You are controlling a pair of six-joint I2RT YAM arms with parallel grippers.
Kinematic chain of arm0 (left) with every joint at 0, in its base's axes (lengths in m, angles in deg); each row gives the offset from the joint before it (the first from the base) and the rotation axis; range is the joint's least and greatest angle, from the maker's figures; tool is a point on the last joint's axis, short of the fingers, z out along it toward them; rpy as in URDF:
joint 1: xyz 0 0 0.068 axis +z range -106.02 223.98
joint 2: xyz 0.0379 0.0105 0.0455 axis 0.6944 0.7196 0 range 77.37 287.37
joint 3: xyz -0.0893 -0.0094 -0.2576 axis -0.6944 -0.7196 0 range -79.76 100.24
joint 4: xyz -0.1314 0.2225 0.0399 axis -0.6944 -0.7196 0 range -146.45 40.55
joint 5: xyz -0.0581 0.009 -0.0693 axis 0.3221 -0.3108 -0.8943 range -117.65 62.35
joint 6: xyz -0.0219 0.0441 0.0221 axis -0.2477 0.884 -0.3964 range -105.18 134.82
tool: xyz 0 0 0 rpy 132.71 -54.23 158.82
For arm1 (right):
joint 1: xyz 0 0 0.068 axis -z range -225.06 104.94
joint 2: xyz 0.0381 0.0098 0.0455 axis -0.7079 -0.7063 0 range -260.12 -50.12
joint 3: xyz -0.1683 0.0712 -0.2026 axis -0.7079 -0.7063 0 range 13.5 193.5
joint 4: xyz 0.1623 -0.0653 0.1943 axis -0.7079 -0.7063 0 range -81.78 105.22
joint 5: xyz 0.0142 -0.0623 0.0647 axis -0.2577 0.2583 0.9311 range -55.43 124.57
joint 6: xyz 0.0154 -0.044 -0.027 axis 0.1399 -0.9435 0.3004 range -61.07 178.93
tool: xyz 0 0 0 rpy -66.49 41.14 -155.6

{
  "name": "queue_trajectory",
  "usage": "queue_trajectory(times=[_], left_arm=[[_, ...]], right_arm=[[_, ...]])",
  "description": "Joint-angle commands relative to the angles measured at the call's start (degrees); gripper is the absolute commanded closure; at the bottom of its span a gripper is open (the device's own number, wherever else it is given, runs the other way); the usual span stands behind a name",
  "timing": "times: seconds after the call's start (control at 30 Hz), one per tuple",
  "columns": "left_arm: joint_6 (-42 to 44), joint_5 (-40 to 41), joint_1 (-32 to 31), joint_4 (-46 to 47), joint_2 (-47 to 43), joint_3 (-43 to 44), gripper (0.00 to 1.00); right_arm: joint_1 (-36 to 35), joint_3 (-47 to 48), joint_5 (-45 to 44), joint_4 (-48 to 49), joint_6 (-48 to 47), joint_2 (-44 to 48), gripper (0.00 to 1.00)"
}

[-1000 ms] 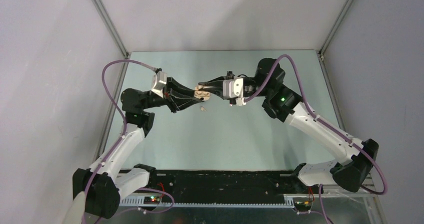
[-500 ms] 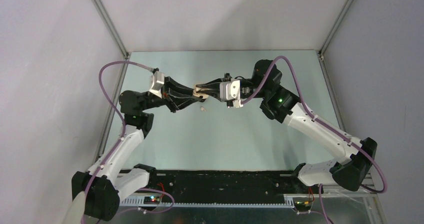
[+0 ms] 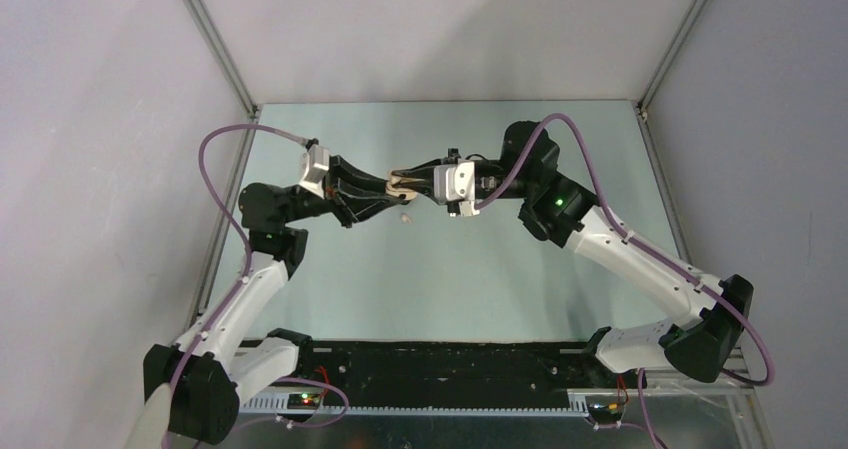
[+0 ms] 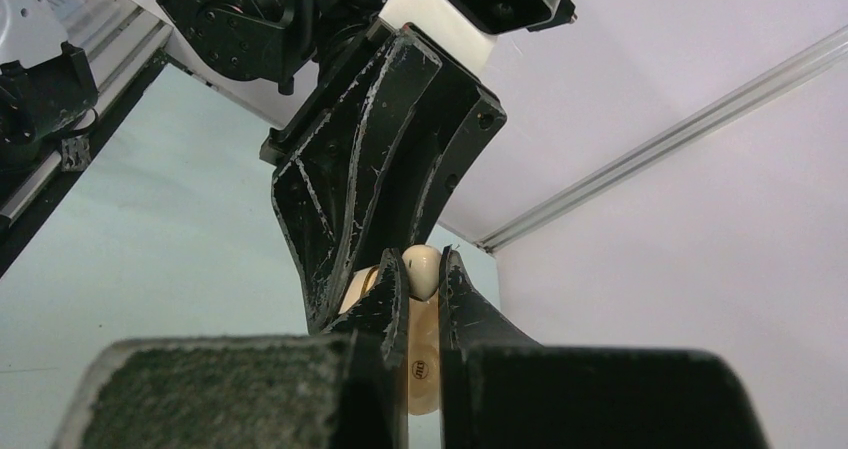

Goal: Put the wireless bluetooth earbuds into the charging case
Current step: Insert the left earbud into the left side groove of the charging case.

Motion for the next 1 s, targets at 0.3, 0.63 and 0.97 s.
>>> queue_trajectory(times=[0.3,0.63,0.97], left_arm=[[0.07,1.49,0.18,2.14,-2.10,-0.47,1.00],[-0.32,1.77,0.78,2.14,-1.61,-0.10,1.00],[-0.98,2.59,1.16,2.21,-1.30,0.06,1.00]], right_arm=[[-1.17,0.67,-1.41,-0.29,-2.07,-0.82,1.00],[-1.00,0.67,-2.18,-1.40,-3.41,-0.67,1.00],[-1.06,0.62,-2.16,-1.43,-3.45,-0.35,1.00]])
